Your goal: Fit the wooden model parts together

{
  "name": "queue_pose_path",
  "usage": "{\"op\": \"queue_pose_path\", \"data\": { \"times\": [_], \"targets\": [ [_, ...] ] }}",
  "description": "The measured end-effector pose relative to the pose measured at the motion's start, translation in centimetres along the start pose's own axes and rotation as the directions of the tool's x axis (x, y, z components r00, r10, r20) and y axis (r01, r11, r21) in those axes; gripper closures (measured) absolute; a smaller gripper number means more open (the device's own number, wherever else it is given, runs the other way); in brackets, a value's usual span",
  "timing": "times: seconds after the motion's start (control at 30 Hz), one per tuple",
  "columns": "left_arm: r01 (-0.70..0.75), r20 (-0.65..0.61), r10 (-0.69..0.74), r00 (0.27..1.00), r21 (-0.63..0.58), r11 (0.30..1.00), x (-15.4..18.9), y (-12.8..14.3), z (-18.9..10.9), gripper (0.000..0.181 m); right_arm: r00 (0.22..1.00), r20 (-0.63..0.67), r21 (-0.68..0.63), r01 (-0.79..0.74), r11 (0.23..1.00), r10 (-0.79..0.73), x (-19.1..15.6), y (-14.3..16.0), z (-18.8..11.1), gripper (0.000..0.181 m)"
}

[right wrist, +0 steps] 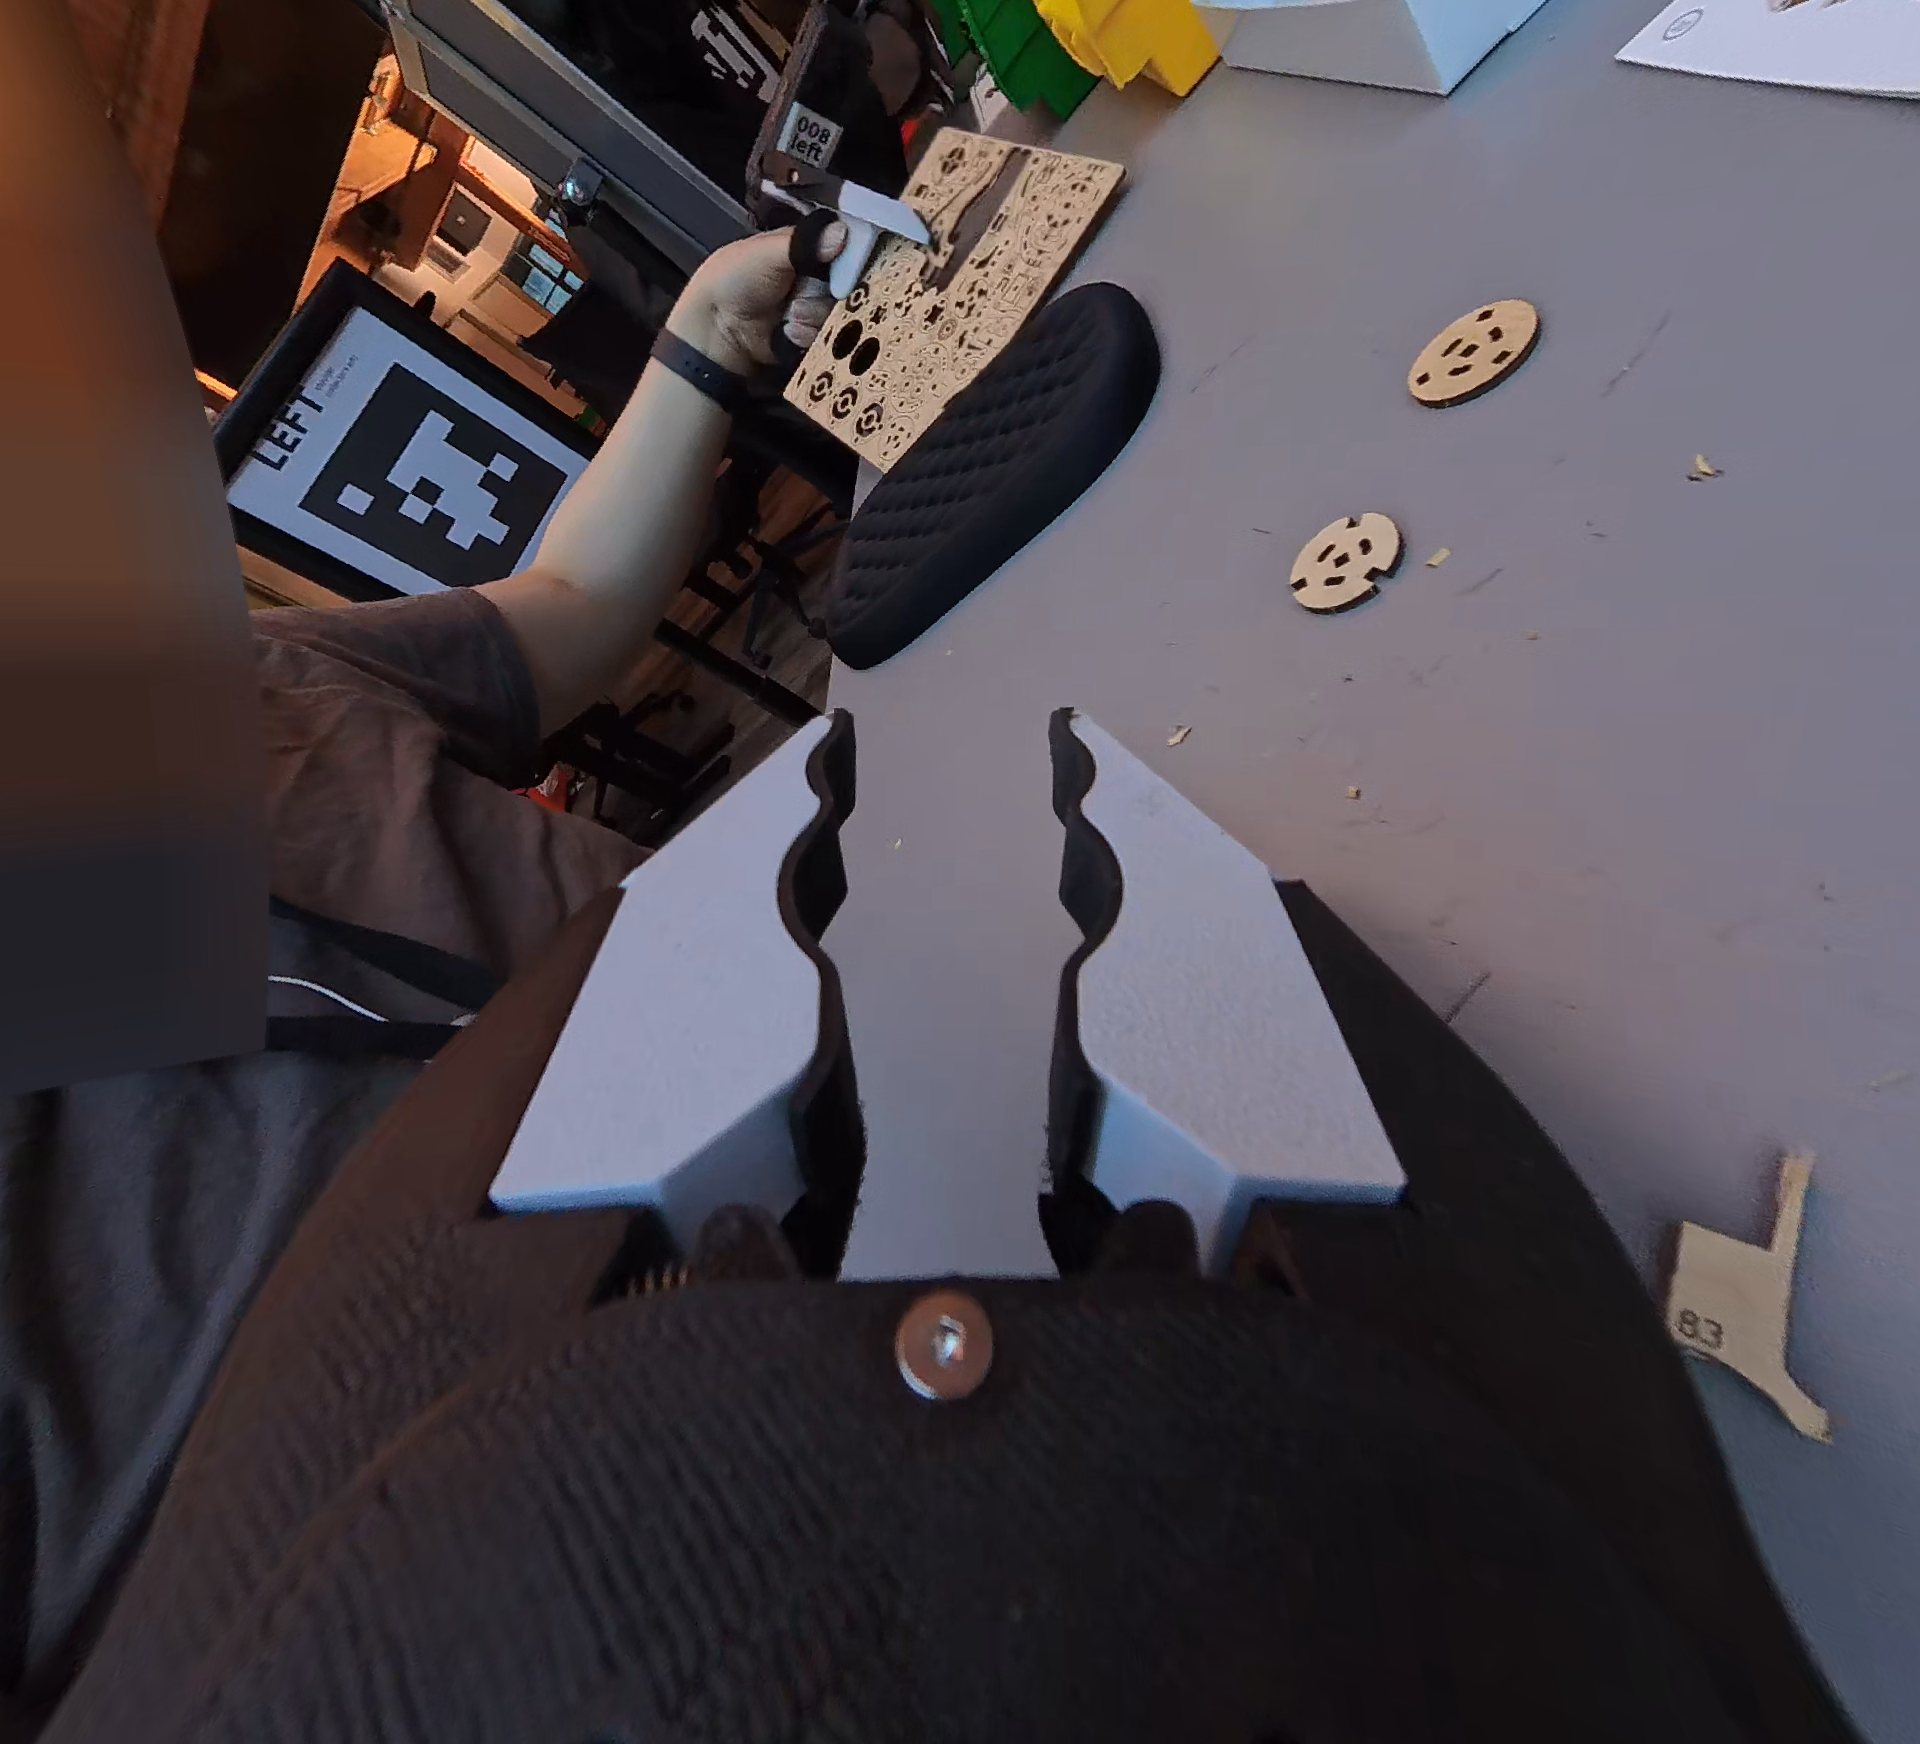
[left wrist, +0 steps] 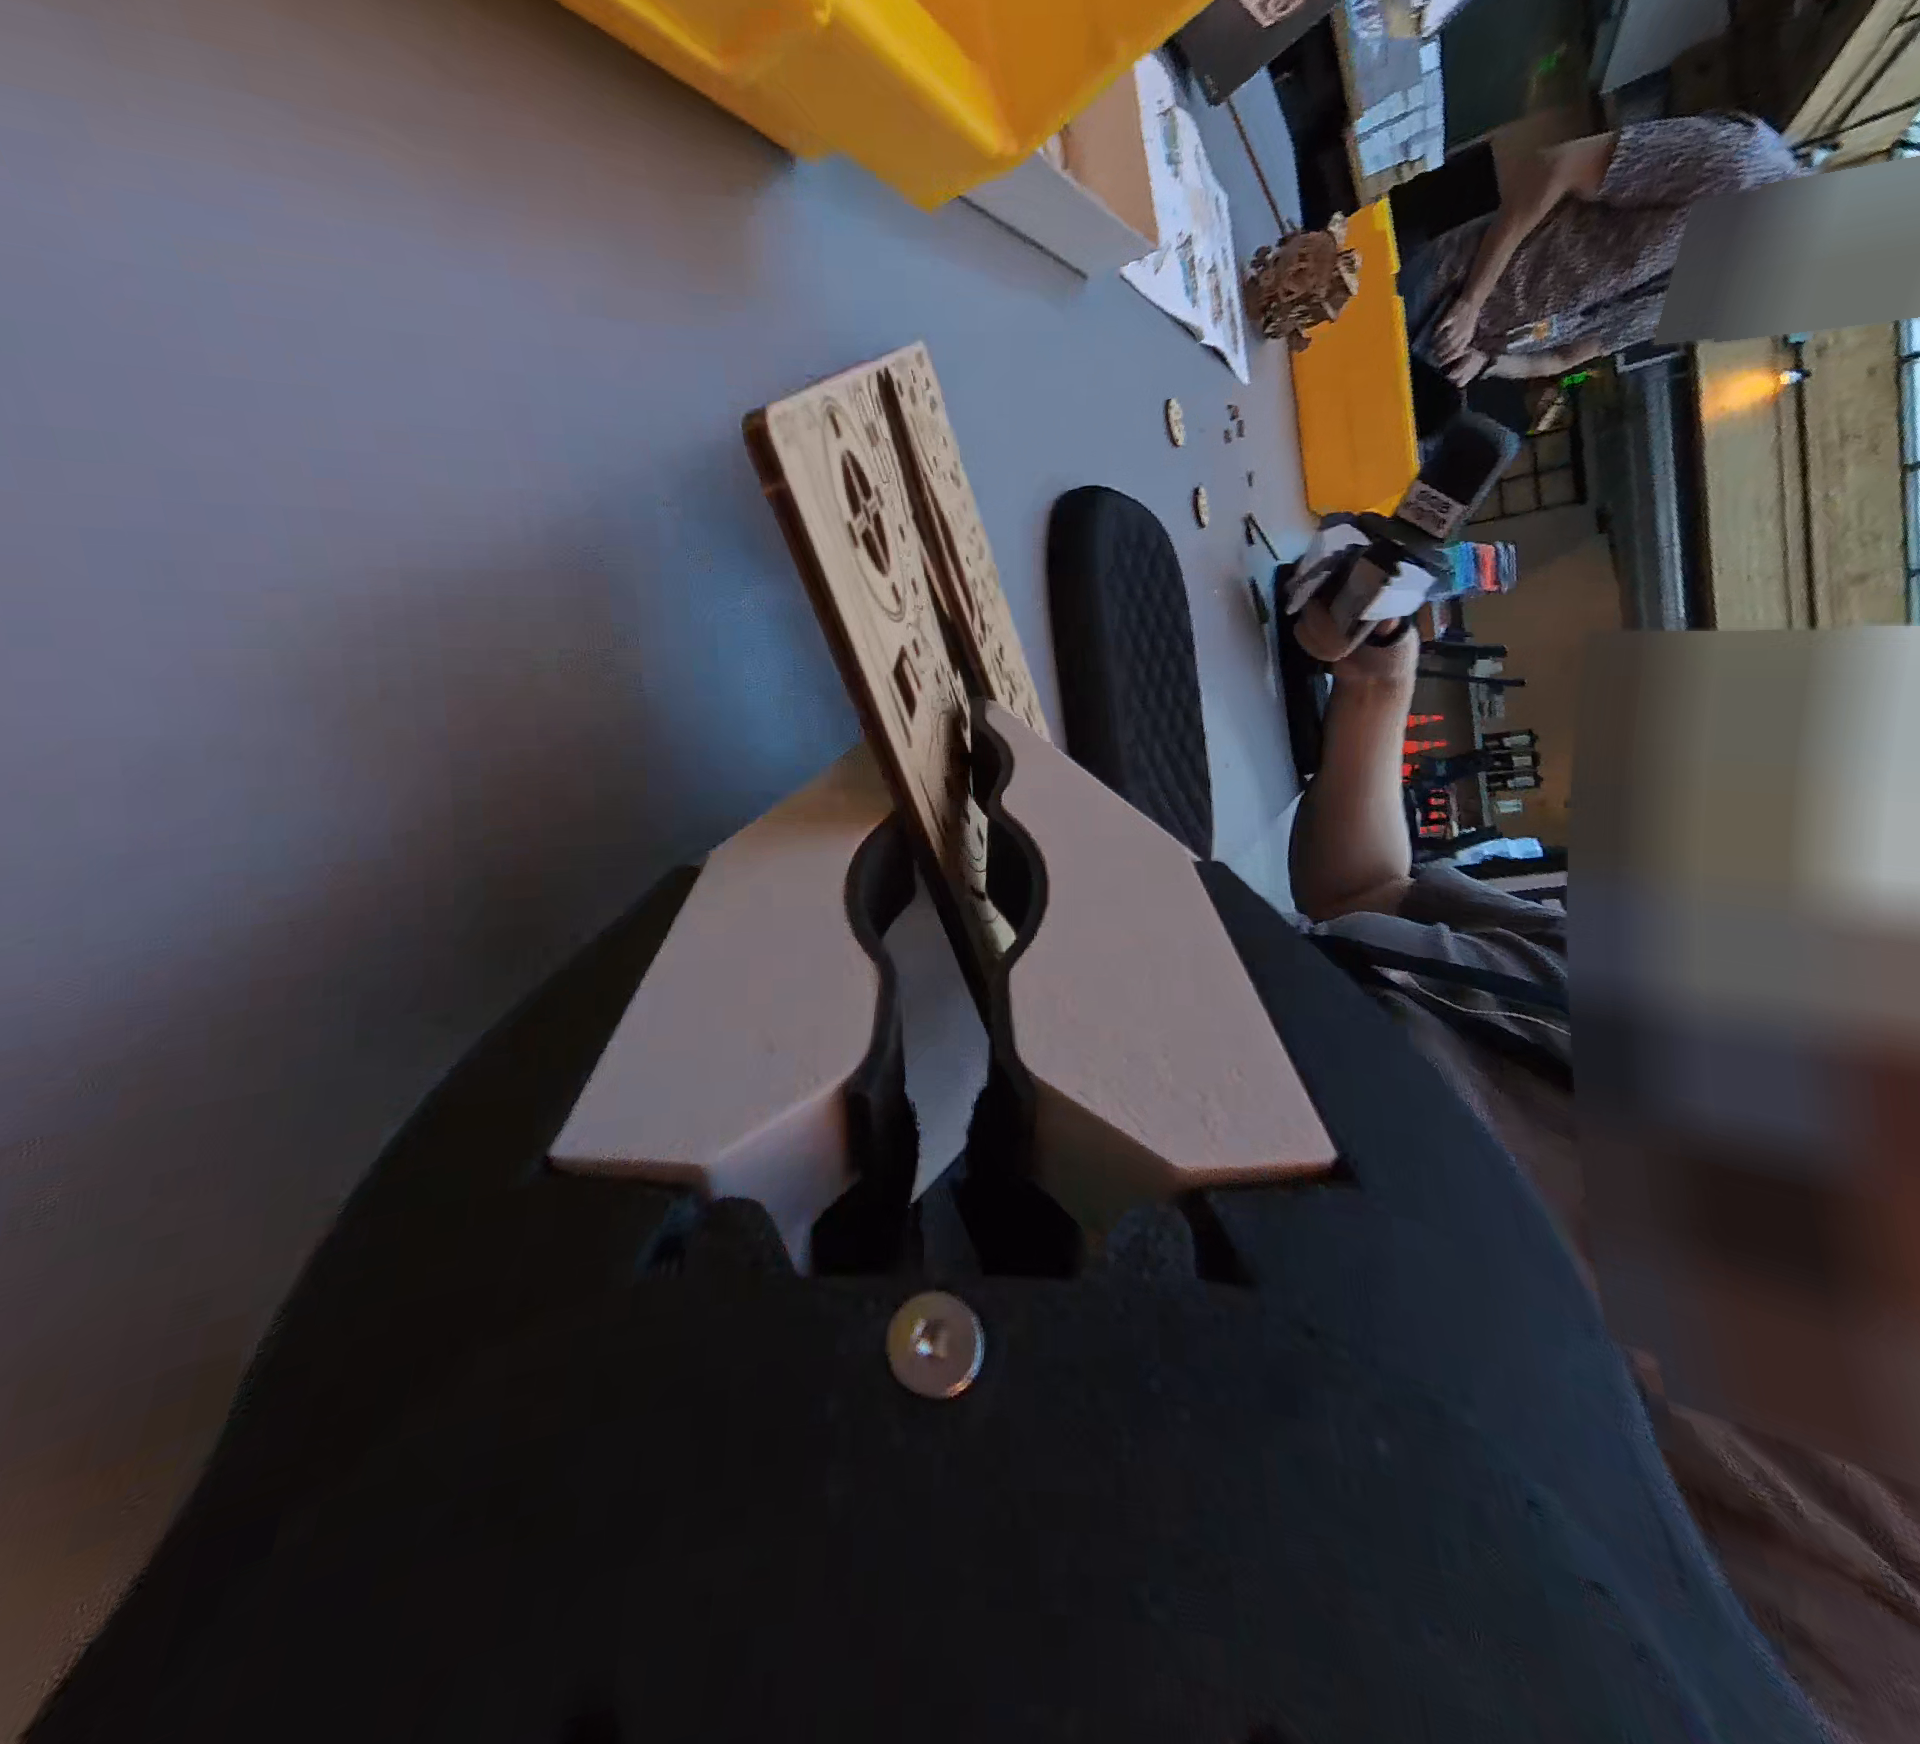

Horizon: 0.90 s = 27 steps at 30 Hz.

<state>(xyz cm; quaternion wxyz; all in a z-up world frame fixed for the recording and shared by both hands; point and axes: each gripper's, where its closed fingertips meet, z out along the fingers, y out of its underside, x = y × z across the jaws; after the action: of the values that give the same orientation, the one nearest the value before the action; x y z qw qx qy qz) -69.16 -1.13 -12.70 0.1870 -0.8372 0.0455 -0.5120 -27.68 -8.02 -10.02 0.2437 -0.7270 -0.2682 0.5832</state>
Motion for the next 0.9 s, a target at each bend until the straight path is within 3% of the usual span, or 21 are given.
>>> {"op": "queue_pose_path", "data": {
  "times": [0.13, 0.2, 0.3, 0.4, 0.57, 0.8, 0.9],
  "targets": [
    [0.006, 0.076, -0.005, 0.997, -0.013, 1.0, -1.4, 0.1, 0.6, 0.165, 1.0, 0.006, 0.002, 0.006, 1.0, -0.006, -0.3, 0.3, -0.1, 0.145],
    [0.029, 0.134, -0.026, 0.991, -0.023, 0.999, -2.2, 0.3, 0.6, 0.145, 1.0, 0.006, 0.011, 0.003, 1.0, -0.003, -0.3, 0.4, -0.2, 0.145],
    [0.042, 0.172, -0.041, 0.984, -0.003, 0.999, -2.1, 0.1, 0.5, 0.139, 1.0, 0.01, 0.028, 0.002, 1.0, -0.002, -0.3, 0.1, -0.5, 0.145],
    [0.037, 0.285, -0.032, 0.958, -0.013, 0.999, -2.4, -0.1, 0.2, 0.131, 1.0, 0.014, 0.034, 0.009, 0.999, -0.01, -0.5, 0.0, -0.5, 0.145],
    [-0.024, 0.547, 0.079, 0.834, -0.108, 0.994, -3.6, -0.6, -0.2, 0.116, 1.0, 0.006, 0.018, 0.024, 1.0, -0.024, -0.6, 0.3, -0.3, 0.145],
    [-0.016, 0.7, 0.163, 0.695, -0.211, 0.977, -4.9, -1.1, -0.1, 0.119, 0.999, 0.011, 0.051, 0.029, 0.998, -0.03, -1.0, 0.1, -0.9, 0.144],
    [-0.023, 0.759, 0.231, 0.608, -0.274, 0.962, -5.8, -1.1, -0.9, 0.107, 0.999, 0.013, 0.067, 0.032, 0.997, -0.033, -1.1, -0.1, -1.3, 0.144]
  ]
}}
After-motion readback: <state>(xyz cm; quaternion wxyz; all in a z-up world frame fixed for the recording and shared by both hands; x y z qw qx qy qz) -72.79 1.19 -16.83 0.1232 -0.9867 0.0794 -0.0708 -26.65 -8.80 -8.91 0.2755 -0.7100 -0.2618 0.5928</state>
